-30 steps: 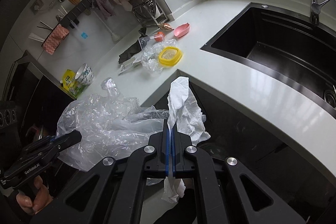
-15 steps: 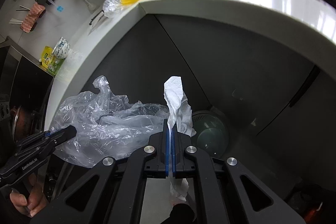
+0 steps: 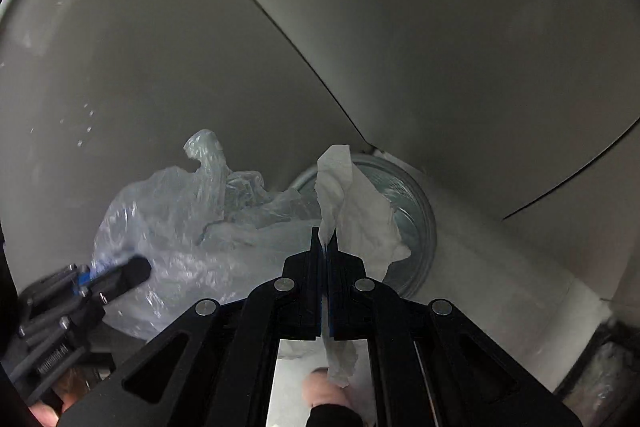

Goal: Collect trash
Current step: 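Open both grippers over the bin, dropping the bag and paper inside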

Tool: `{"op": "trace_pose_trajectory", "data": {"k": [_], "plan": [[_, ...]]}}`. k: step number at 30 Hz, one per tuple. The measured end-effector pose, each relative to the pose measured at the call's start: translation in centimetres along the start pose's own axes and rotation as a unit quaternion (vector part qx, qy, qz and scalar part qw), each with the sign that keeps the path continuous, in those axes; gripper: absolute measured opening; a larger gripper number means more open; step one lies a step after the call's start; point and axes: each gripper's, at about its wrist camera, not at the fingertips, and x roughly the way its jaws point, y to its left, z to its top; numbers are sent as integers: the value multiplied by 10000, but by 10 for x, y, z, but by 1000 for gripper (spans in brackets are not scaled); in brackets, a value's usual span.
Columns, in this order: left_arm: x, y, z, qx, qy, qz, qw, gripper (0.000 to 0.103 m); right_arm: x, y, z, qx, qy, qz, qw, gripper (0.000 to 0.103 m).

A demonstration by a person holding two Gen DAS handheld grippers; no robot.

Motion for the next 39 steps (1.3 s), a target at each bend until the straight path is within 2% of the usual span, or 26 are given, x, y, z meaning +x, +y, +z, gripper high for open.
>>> {"op": "trace_pose_trajectory", "data": {"k": [7,12,16,18,20,21,22,23,24,31,34,39], "plan": [[87,21,-22,-104,258,-54,9996,9,80,-26,-9,-5,203,-88,9998,2],[121,33,-26,-197,327,-23,9993,9,118,-41,-7,46,353,-72,9993,2],[134,35,-31,-220,355,10,9991,9,138,-46,-5,71,457,-81,9989,3],[134,30,-30,-231,360,-1,9991,12,143,-44,-5,44,478,-130,9988,3],[131,24,-30,-233,373,33,9990,26,150,-42,-4,50,553,-139,9984,5],[129,23,-32,-234,360,62,9991,36,148,-38,-10,58,572,-155,9982,9],[127,22,-31,-239,341,83,9991,42,147,-39,-9,58,579,-170,9982,12],[123,22,-31,-249,315,99,9991,51,145,-39,-9,52,574,-190,9982,21],[121,22,-31,-259,297,106,9992,53,144,-38,-9,30,546,-214,9983,28],[108,21,-27,-286,448,236,9983,53,140,-36,-14,-202,566,-291,9978,30],[98,20,-27,-351,441,290,9980,67,137,-39,-17,-96,596,-275,9978,30],[89,16,-25,-339,415,378,9978,69,130,-42,-19,-27,583,-324,9978,30]]}}
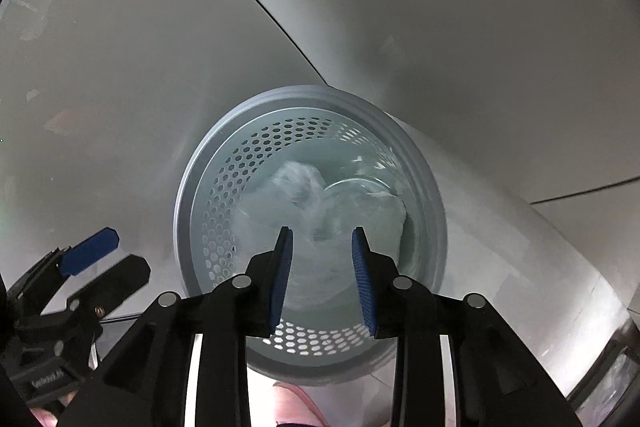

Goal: Collect trash
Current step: 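Open both grippers over the bin, dropping the bag and paper inside, then raise both tools back over the counter toward the cup and yellow lid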

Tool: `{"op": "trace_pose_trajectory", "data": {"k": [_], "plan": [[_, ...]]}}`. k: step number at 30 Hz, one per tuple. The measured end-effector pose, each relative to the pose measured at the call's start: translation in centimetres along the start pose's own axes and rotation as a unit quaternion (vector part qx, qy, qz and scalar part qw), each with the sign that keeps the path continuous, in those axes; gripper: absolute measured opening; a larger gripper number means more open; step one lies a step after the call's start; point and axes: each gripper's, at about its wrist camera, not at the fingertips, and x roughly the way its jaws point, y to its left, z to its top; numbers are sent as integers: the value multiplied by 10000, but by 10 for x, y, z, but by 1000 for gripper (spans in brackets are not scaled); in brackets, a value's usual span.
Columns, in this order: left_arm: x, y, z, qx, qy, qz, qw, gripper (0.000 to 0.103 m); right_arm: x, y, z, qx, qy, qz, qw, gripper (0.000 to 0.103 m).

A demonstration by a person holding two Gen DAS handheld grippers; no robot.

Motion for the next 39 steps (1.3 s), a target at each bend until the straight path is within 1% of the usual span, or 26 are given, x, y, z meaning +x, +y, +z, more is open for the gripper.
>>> {"op": "trace_pose_trajectory", "data": {"k": [3,5,8,11,13,15,17,19,21,22,23,26,28,30,32,35,37,38,39], "plan": [[-10,-2,0,27,-12,62,10000,69,-14,0,-9,92,7,-11,10000,30],[-27,-5,-3,47,-29,118,9999,69,-28,-1,-17,149,41,-38,9999,30],[-69,-8,-9,19,-94,150,9998,69,-60,2,-30,263,119,-60,9996,30],[-123,-15,-10,11,-173,220,9996,69,-102,4,-41,314,225,-101,9992,30],[-167,-22,-8,-32,-296,249,9992,71,-141,12,-50,316,243,-110,9991,30],[-213,-27,-3,-112,-449,252,9986,80,-186,22,-60,314,223,-109,9992,30],[-268,-35,1,-199,-663,236,9973,83,-233,32,-64,265,176,-99,9994,30],[-323,-43,7,-276,-918,305,9949,87,-283,45,-67,123,77,-86,9999,31],[-377,-52,13,-387,-1158,331,9920,92,-327,59,-67,-84,-68,-49,9999,36],[-403,-55,16,-442,-1251,313,9907,92,-350,67,-66,-204,-159,-18,9997,37],[-429,-58,19,-494,-1330,318,9894,96,-372,75,-65,-319,-248,20,9992,38],[-492,-66,28,-672,-1531,475,9848,96,-428,97,-59,-578,-503,215,9968,39],[-529,-67,30,-815,-1701,580,9803,96,-457,111,-50,-747,-692,328,9943,40],[-546,-62,36,-946,-1821,711,9761,96,-483,125,-43,-938,-898,367,9909,42],[-555,-56,45,-1087,-1860,901,9724,96,-504,138,-33,-1072,-1071,427,9875,44],[-576,-45,52,-1221,-1927,1109,9673,97,-524,160,-9,-1278,-1305,497,9819,45],[-580,-31,63,-1258,-2033,1187,9637,97,-545,174,4,-1441,-1435,499,9778,47],[-573,-23,66,-1266,-2084,1206,9623,97,-551,180,12,-1508,-1503,494,9758,48],[-576,-16,70,-1269,-2135,1221,9609,97,-556,189,21,-1562,-1558,498,9741,48]]}}
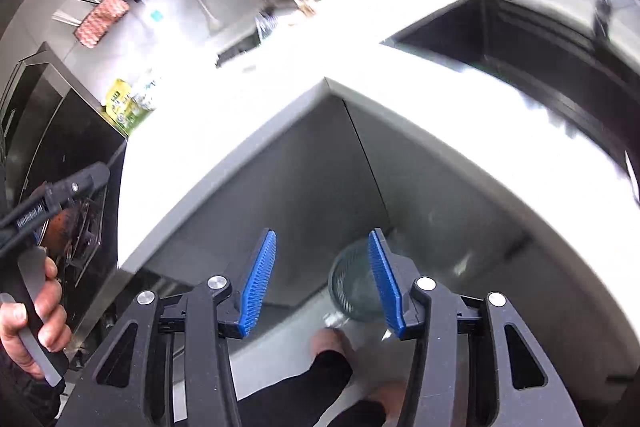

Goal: Collect trash
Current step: 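Raise both tools back over the counter toward the cup and yellow lid, then grasp the yellow-rimmed lid with the right gripper while the left gripper approaches the clear cup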

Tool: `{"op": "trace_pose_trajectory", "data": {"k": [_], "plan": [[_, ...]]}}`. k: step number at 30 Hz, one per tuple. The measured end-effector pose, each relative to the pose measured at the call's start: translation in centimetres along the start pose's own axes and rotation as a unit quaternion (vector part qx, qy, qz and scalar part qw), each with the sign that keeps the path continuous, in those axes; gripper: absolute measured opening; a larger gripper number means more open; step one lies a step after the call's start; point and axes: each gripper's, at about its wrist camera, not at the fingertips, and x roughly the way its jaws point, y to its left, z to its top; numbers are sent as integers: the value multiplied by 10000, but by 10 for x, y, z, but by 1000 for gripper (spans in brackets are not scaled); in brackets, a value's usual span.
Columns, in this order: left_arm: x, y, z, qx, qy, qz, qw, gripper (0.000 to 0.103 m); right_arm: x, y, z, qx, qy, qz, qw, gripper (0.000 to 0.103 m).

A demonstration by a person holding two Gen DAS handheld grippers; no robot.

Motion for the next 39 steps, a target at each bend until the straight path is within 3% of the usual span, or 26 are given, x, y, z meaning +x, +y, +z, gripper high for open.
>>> {"op": "trace_pose_trajectory", "data": {"k": [5,10,15,18,27,39], "plan": [[51,23,24,-29,-138,-70,9999,97,18,14,63,-252,-82,-81,9996,50],[100,44,63,-109,-153,-212,9996,97,72,27,113,-263,-18,-273,9993,56],[142,58,106,-61,-215,-375,9990,96,111,29,141,-195,40,-541,9983,58],[169,56,125,54,-16,-361,9993,97,132,27,157,-122,178,-585,9981,59],[219,49,143,-174,269,-237,9992,97,202,12,207,-679,608,-573,9942,63],[237,44,151,-753,469,194,9959,96,267,7,229,-1710,1130,-296,9783,69]]}}
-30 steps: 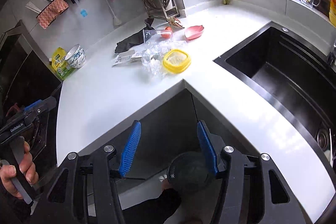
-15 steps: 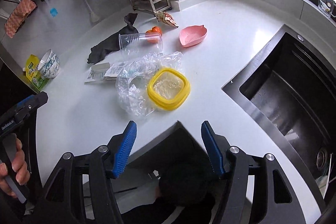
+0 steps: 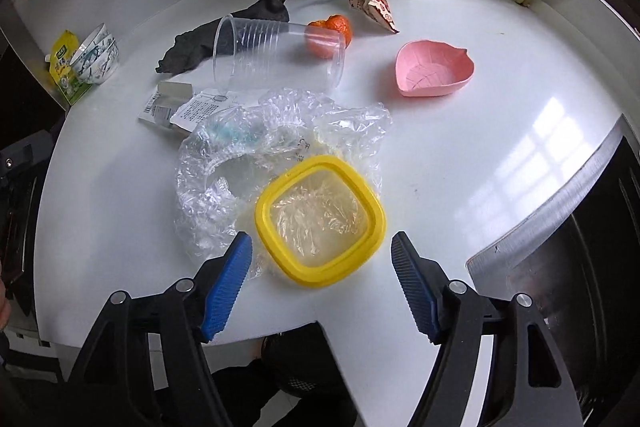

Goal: Collect trash
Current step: 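Grasp the yellow-rimmed lid with the right gripper while the left gripper approaches the clear cup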

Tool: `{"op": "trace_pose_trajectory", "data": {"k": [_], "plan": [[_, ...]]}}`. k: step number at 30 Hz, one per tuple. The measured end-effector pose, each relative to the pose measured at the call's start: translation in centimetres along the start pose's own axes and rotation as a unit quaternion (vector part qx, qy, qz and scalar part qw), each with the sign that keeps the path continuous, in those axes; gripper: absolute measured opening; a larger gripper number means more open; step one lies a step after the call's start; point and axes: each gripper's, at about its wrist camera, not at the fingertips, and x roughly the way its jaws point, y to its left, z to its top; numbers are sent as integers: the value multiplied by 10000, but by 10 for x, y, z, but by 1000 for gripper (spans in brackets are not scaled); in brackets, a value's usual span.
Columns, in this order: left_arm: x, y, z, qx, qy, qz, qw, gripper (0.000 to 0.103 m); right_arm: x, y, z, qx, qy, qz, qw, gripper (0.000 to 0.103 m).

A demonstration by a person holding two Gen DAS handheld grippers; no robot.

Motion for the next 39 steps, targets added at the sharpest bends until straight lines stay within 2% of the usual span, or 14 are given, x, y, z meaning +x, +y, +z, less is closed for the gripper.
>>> {"op": "trace_pose_trajectory", "data": {"k": [5,9,11,20,28,35,39], "plan": [[4,-8,1,-13,50,98,9999,96,11,-2,4,-241,88,57,9997,69],[10,-12,3,-64,102,86,9999,97,9,-5,3,-271,-39,217,9994,67],[13,-14,4,-60,121,84,9999,97,5,-9,2,-203,-111,303,9993,64],[33,-26,5,51,224,51,9997,97,-18,-36,1,428,-411,630,9962,64],[49,-27,21,-95,149,32,9998,97,-47,-62,-2,877,-770,499,9919,64],[55,-61,54,115,-167,-250,9995,97,-64,-87,-6,1240,-929,394,9871,64],[71,-82,68,189,-103,-386,9990,97,-69,-99,-11,1393,-955,331,9851,64]]}}
